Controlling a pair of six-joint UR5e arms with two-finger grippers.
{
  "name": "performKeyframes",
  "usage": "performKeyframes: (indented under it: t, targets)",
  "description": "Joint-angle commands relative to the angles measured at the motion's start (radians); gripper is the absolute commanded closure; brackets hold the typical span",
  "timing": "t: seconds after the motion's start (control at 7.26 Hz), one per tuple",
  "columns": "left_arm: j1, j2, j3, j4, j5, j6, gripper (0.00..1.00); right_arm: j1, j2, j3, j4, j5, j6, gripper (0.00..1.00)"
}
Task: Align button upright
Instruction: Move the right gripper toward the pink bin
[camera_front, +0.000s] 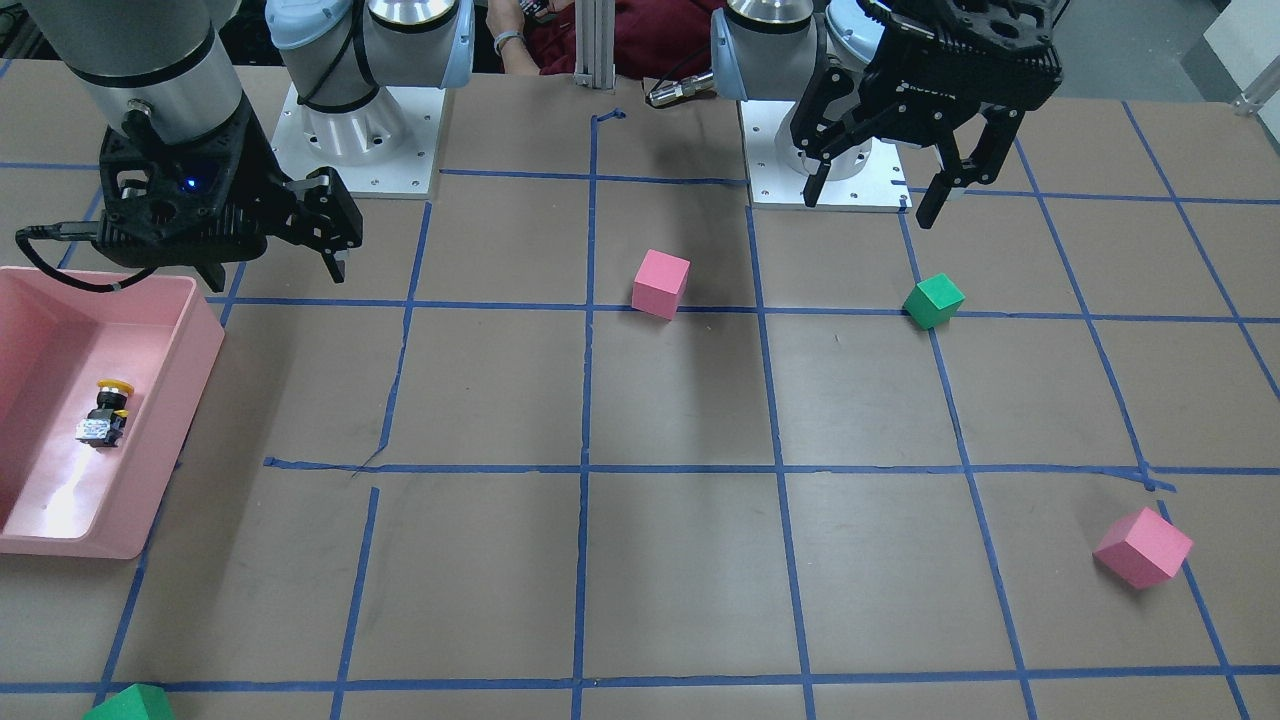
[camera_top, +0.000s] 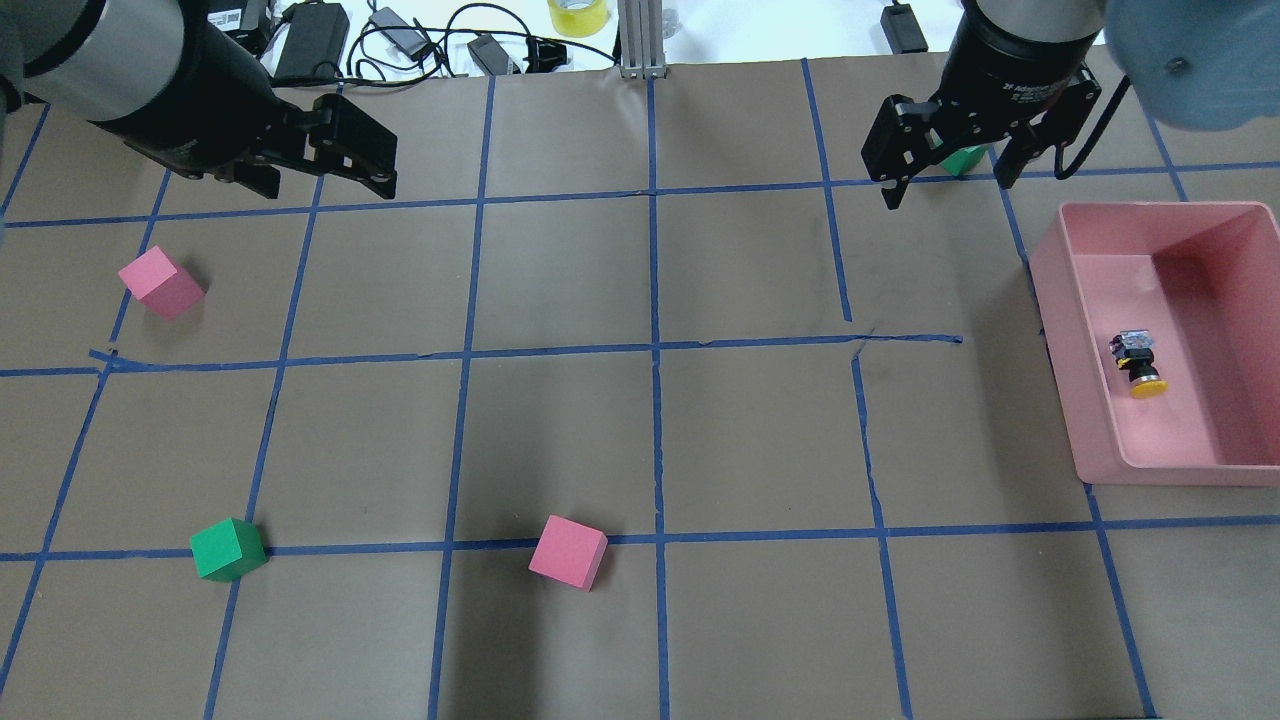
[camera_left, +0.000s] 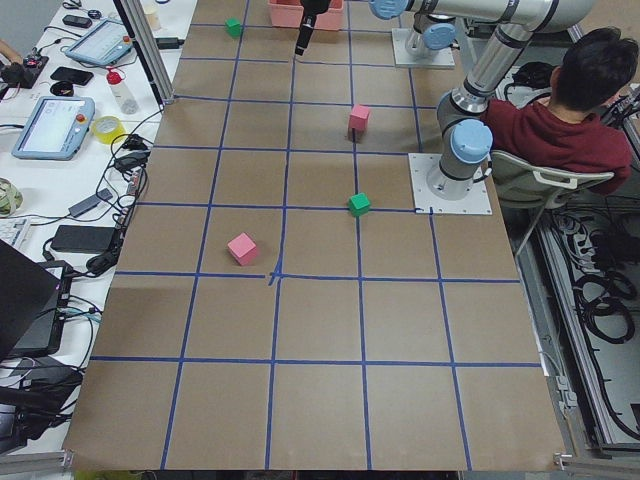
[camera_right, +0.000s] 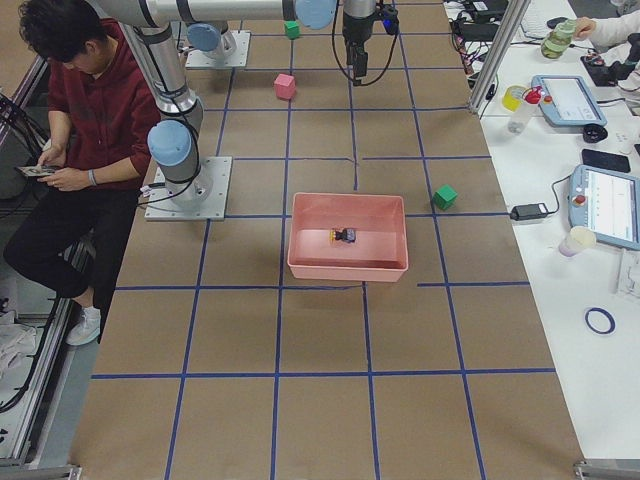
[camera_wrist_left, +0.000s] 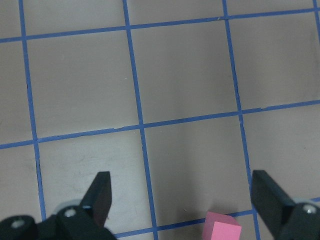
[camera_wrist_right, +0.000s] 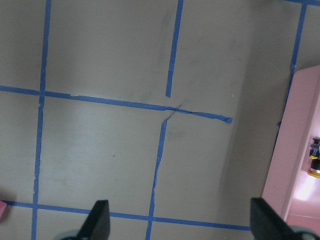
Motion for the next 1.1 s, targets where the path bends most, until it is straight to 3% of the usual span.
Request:
performKeyframes:
  t: [0.0, 0.41, 0.83, 0.96]
  targets:
    - [0.000, 0.016, -0.023, 0.000, -0.003, 0.001, 0.00, -0.025, 0.003, 0.000, -0.008, -0.015, 0.013, 0.00]
    - [0.000, 0.017, -0.024, 0.000, -0.001, 0.001, 0.00, -0.168, 0.005, 0.002, 0.011, -0.018, -0.011, 0.00]
    - [0.002, 0.017, -0.024, 0.000, 0.002, 0.003, 0.00, -0.402, 0.034, 0.040, -0.024, -0.008, -0.246, 0.00]
    - [0.002, 0.017, -0.024, 0.000, 0.002, 0.004, 0.00, -0.459, 0.066, 0.089, -0.132, -0.008, -0.252, 0.00]
